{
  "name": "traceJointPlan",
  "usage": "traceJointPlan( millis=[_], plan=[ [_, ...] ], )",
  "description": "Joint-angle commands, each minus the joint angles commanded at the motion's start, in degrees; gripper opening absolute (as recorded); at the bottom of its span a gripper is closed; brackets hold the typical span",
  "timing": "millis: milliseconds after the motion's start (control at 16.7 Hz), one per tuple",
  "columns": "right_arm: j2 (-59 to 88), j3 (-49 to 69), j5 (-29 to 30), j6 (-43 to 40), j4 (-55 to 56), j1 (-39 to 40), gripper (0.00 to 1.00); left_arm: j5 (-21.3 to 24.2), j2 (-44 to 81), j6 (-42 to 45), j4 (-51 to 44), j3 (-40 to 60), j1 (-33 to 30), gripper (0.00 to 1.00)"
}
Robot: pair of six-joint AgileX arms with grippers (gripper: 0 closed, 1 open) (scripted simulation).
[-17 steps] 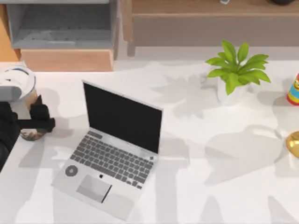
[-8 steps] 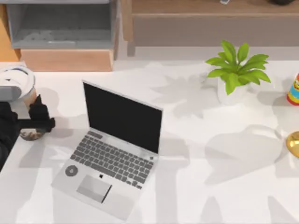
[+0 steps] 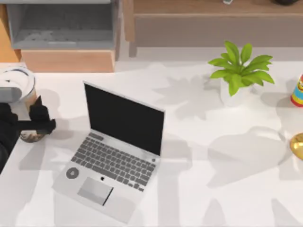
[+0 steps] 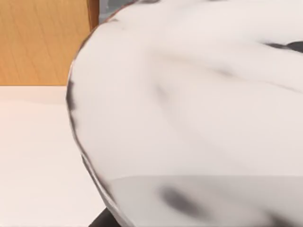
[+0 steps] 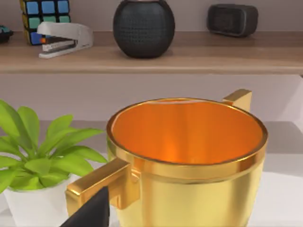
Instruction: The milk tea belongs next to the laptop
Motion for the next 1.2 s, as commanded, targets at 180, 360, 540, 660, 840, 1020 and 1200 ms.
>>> traceJointPlan(
  millis=[180,360,540,660,840,1020,1200],
  plan=[
    [0.0,0.0,0.0,0.0,0.0,0.0,1.0,-0.01,-1.82,0.0,-1.96,0.24,0.0,0.0],
    [0.0,0.0,0.0,0.0,0.0,0.0,1.0,-0.04,-3.86,-0.01,-4.47,0.54,0.02,0.0],
    [0.0,0.0,0.0,0.0,0.0,0.0,1.0,-0.05,-4.02,-0.01,-4.64,0.62,0.01,0.0],
    [0.0,0.0,0.0,0.0,0.0,0.0,1.0,-0.06,-3.81,0.08,-4.52,0.43,0.01,0.0],
    [0.0,0.0,0.0,0.0,0.0,0.0,1.0,-1.22,-5.39,-0.83,-4.88,2.99,-1.07,0.0],
    [0.0,0.0,0.0,0.0,0.0,0.0,1.0,-4.41,-5.89,-3.27,-7.91,7.83,-3.95,0.0],
    [0.0,0.0,0.0,0.0,0.0,0.0,1.0,-9.25,-5.22,-6.83,-12.83,14.01,-8.52,0.0]
  ],
)
